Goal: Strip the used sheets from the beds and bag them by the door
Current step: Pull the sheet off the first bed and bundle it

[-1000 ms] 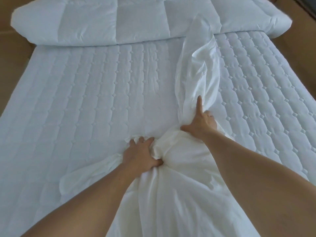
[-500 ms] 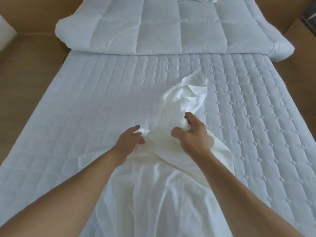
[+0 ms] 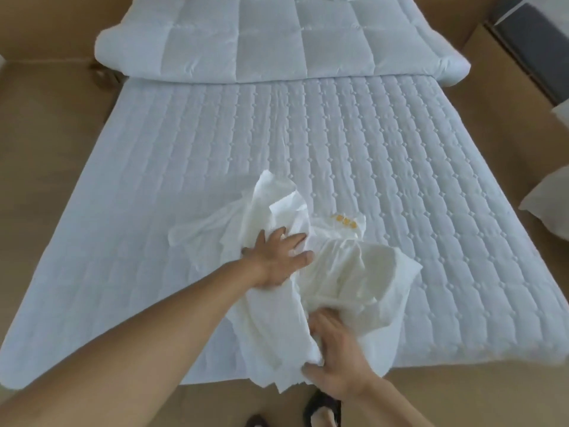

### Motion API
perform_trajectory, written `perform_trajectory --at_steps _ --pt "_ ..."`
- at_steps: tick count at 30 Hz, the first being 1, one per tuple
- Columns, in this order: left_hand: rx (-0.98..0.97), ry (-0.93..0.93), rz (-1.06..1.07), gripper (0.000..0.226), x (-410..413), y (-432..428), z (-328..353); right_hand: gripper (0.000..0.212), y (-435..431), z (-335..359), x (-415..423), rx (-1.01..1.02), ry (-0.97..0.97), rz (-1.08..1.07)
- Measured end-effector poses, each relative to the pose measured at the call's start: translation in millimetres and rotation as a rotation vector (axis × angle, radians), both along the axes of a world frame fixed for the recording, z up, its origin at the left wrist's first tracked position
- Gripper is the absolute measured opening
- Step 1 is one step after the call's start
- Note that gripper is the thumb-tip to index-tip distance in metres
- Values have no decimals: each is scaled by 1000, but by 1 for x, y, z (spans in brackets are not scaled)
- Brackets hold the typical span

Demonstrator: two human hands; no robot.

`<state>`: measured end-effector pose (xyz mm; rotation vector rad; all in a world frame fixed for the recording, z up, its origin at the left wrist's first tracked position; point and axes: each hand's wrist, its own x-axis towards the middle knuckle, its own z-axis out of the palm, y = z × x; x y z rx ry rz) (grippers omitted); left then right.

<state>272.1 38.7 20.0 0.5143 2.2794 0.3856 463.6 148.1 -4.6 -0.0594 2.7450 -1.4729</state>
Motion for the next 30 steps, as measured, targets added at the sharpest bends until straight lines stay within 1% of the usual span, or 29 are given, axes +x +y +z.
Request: perform_trajectory --at_steps 1,3,5,6,7,9,10,11,12,14,16,17,19,20,21,23,24,26,27,28,30 --pt "22 47 23 57 18 -6 -9 31 6 3 7 1 -4 -41" --pt "126 165 116 48 45 -16 -23 34 16 12 11 109 115 -159" --pt "223 244 203 49 67 -21 -34 38 20 20 1 293 254 -324" --pt "244 287 221 55 79 -22 -39 45 20 22 -7 369 273 -395" --pt "250 335 230 61 89 -23 -43 57 19 23 -17 424 232 -430" --pt "245 396 275 66 103 -23 -54 82 19 14 -32 473 7 -346" --pt "236 406 315 65 107 -23 -58 86 21 3 -35 483 -89 -263" --pt "215 408 358 64 110 -23 -63 86 25 -11 -37 483 -146 -197" --pt "175 404 391 63 113 -24 -67 82 31 -22 -38 464 -184 -165" --pt "30 388 380 63 120 -24 -76 75 47 -35 -44 415 -261 -174" --pt "-95 323 317 63 124 -20 -85 74 60 -45 -50 452 -335 -160" --pt "-118 254 307 63 122 -18 -88 75 63 -49 -52 483 -364 -134" --pt "-112 94 342 60 111 -14 -90 79 65 -55 -58 549 -363 -94" --pt "-81 28 384 59 103 -13 -86 81 66 -56 -61 580 -324 -90" --pt "-15 -29 453 62 93 -11 -82 82 69 -56 -66 610 -271 -91" --pt "113 -149 620 76 76 -5 -72 82 77 -58 -77 647 -195 -111" --pt "103 -179 637 78 71 0 -71 84 81 -62 -80 644 -191 -128" --pt "-41 -173 575 77 73 14 -74 91 84 -74 -82 589 -232 -164" --pt "-99 -168 599 80 80 20 -78 96 84 -81 -81 547 -257 -176" --pt "-119 -153 675 90 88 25 -84 100 85 -87 -81 500 -278 -181" --pt "-90 -79 849 108 103 30 -96 105 94 -96 -85 419 -315 -157"
